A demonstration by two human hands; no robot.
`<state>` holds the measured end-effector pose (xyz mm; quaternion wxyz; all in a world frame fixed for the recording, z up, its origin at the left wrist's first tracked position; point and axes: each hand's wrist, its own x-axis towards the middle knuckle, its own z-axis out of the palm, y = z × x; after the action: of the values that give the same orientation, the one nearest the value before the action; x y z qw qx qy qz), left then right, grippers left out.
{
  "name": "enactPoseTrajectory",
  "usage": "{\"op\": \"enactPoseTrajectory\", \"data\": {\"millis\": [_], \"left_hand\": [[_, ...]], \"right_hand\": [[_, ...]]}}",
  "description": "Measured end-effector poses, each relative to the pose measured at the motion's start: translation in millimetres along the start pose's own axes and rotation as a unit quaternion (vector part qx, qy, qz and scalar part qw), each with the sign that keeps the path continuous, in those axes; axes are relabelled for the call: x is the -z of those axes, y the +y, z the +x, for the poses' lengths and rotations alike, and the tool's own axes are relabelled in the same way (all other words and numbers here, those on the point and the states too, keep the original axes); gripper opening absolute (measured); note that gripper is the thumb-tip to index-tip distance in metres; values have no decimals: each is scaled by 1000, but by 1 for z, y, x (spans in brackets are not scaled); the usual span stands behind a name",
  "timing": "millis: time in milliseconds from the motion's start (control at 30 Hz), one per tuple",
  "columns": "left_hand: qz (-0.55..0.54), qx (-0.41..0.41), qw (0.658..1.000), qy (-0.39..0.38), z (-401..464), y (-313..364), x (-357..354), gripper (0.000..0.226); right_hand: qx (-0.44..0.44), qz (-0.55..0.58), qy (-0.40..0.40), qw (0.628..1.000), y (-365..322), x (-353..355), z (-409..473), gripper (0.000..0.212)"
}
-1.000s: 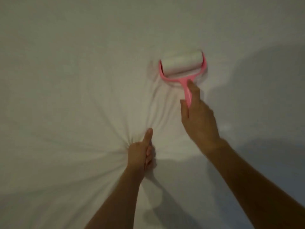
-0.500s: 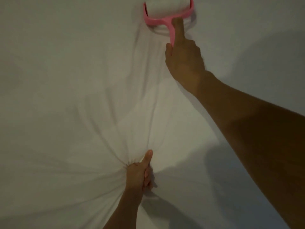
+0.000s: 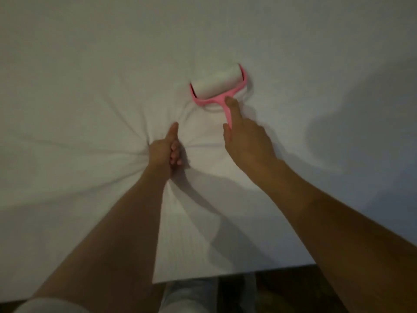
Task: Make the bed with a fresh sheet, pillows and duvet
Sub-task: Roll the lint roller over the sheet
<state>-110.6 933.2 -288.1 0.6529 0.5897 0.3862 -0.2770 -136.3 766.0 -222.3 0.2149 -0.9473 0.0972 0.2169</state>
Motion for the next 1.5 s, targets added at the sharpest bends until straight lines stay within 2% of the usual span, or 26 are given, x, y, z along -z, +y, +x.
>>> {"op": "enactPoseTrajectory", "data": {"millis": [67,167,267,367,433,500,567,667,833,967,1067,1167,1367,1500], "left_hand": [[2,-32,999,-1,-8,-5,1,55],[70,-59,996,23,-34,-24,-1,53],[101,-41,993,36,-66,-59,-10,50],[90,-23,995,24,-103,-113,-25,50],[75,6,997,-1,-125,-140,-34,49],[75,28,996,-25,-141,-155,-41,48],[91,35,994,-41,-150,-161,-49,49],[109,25,993,-48,-150,-157,-63,51],[88,-14,996,-24,-127,-133,-93,52],[56,-54,997,5,-97,-96,-121,53],[5,-64,997,37,-70,-62,-140,53],[-40,-23,999,27,-43,-44,-153,55],[22,136,990,20,-9,-34,-157,63],[22,150,986,66,4,-36,-164,62]], "right_hand": [[-13,22,3,1000,24,-16,-48,56],[-18,61,-1,998,59,-40,-131,56],[-50,102,-20,993,81,-66,-201,55],[-40,64,24,997,106,-94,-275,51],[-52,64,5,997,126,-106,-319,53],[-71,85,-37,993,147,-111,-355,52],[-82,99,-20,992,162,-107,-382,46],[-130,127,16,983,176,-103,-391,49],[-142,126,15,982,185,-94,-352,49],[-151,180,-4,972,174,-78,-297,51],[-151,201,48,967,163,-50,-236,49],[-129,164,71,975,151,-8,-151,50],[-51,58,124,989,135,71,49,49],[-30,42,130,990,114,108,154,50]]}}
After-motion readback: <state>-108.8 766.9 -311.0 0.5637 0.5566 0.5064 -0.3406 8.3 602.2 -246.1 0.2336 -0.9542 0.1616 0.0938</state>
